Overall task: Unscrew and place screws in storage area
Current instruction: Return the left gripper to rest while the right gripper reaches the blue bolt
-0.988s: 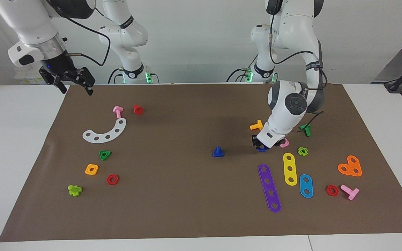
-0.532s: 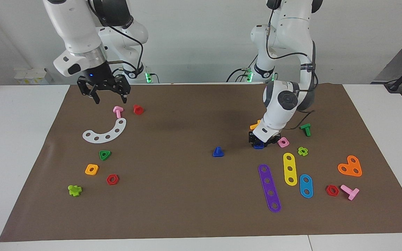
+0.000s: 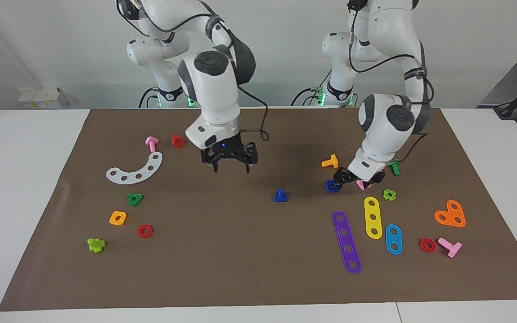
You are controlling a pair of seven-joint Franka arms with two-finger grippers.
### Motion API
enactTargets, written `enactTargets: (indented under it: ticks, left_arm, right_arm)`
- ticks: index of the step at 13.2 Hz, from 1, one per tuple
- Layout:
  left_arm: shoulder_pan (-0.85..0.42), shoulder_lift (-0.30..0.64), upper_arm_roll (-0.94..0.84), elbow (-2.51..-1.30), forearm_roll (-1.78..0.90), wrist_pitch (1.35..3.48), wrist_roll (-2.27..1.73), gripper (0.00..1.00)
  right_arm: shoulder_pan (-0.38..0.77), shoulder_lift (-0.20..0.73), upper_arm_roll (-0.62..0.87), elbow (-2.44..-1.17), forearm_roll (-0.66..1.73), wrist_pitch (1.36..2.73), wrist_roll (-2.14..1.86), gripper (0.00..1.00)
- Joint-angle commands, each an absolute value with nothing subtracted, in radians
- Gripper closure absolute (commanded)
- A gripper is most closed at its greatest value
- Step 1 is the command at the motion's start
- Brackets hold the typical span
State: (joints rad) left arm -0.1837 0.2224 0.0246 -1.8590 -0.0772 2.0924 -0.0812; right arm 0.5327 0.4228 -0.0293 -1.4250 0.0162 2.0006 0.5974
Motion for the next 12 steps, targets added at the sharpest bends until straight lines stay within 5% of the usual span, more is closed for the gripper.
enactTargets:
  ticks: [1,3,6,12]
  left_arm:
    - [-0.063,0.129,0.018,-1.853,-0.084,2.008,0.024,0.0]
    - [-0.038,0.077,0.026,-1.853,-0.077,1.944,0.026,0.0]
    - [-0.038,-0.017,0.044,-1.845,-0.035,1.84,0.014,0.0]
    - [-0.061,-0.133,0.002,-1.796,0.051,1.645,-0.061,0.0]
  right_arm:
    - [0.604,0.595,-0.028,-1.269,0.005,2.064,0.687,0.0]
    - [0.67,0.701,-0.031,-1.232,-0.005,2.162,0.707,0.0]
    - [0.678,0.713,-0.025,-1.265,-0.084,2.197,0.69,0.0]
    - [0.698,0.669,-0.023,-1.425,-0.086,2.223,0.629,0.38]
